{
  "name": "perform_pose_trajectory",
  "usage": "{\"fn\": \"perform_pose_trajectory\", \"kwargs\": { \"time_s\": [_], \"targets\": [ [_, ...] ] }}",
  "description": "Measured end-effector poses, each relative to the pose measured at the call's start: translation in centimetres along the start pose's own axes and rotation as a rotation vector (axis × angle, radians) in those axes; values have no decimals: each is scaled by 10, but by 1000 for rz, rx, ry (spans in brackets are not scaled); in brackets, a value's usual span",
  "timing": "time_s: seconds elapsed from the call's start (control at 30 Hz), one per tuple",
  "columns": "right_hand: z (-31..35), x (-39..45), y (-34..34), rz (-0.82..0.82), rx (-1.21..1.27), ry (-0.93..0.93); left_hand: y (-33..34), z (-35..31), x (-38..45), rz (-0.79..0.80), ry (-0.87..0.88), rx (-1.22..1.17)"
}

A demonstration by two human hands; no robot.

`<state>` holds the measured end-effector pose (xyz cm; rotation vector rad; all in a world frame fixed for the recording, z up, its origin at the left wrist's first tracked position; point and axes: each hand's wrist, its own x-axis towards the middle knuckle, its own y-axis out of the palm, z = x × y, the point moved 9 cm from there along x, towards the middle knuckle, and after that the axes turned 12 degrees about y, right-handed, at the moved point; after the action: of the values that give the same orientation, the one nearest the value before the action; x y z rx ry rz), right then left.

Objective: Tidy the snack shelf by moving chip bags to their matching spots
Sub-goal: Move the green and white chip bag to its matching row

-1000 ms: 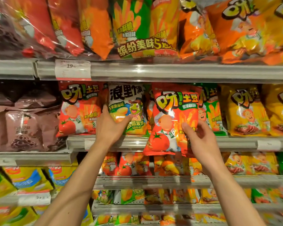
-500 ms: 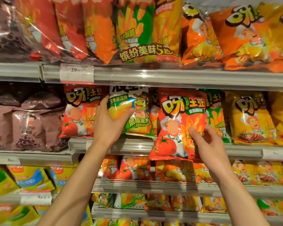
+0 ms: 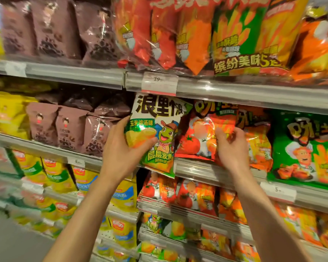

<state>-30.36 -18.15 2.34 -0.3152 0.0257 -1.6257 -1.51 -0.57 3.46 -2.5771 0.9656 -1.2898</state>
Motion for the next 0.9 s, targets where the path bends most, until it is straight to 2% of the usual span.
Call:
{"fn": "perform_pose_trajectory", "kwargs": {
  "time_s": [0.1,0.2,0.33,0.4,0.5,0.57,0.63,0.73,0.83,0.9],
  "targets": [
    [-1,8,24,-24,-92,-20,-3,6,1,46,3,23],
    [-18,18,36,7,-205,36,-3,12,3,77,6,23],
    [-24,12,38,16,-298,56,1,7,1,59,19,-6],
    [-11,1,33,-37,-355,-45,4,6,-1,43,13,-26],
    [14,-21,29,-143,-561,-368,9,8,-3,61,-9,-54],
    [7,-24,46,-52,-806,-481,13,9,-4,69,-22,-53],
    [-6,-20,57,73,-934,-459,15,7,-6,72,-28,-44],
    [7,-19,51,103,-838,-451,19,0,-10,75,-34,-42],
    [26,-32,29,82,-544,-377,29,-4,-15,89,-39,-66],
    [30,-41,21,151,-322,-236,39,-9,-20,110,-35,-82]
  ]
}}
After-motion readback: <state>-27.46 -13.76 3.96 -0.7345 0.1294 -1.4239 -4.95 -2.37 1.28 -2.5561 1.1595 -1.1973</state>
